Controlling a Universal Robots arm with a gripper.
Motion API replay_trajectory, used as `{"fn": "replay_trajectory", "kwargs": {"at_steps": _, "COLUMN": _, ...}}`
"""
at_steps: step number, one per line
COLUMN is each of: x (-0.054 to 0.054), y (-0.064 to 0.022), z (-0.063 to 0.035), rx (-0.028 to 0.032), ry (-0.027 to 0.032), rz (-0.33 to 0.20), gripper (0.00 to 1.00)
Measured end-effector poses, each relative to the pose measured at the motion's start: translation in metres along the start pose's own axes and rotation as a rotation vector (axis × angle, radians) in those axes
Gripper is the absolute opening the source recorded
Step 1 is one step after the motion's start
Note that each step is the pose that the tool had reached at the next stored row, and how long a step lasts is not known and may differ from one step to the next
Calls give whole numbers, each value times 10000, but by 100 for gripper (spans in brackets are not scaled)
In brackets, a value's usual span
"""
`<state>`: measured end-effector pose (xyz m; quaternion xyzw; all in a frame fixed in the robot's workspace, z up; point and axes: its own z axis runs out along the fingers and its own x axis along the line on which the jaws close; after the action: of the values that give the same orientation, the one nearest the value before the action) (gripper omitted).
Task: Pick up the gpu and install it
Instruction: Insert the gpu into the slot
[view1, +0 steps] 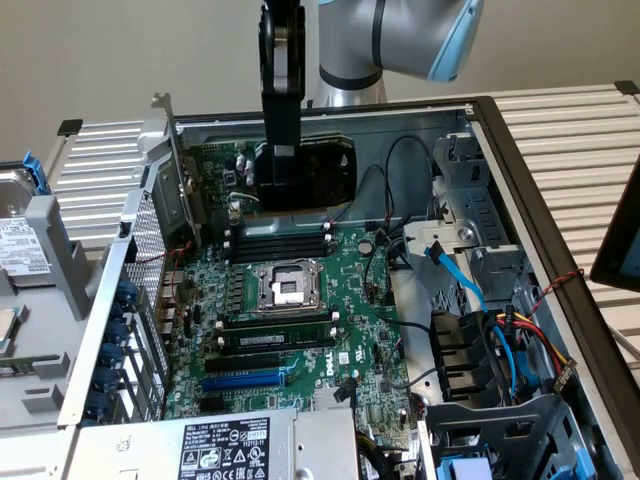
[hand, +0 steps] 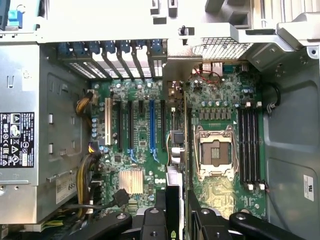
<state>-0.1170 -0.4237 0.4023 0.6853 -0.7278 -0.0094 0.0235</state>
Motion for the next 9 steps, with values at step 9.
{"fn": "replay_trajectory", "kwargs": {"at_steps": 9, "x": 1, "y": 29, "z": 29, "rx": -22, "ry": 138, "rz": -24, "gripper": 27}}
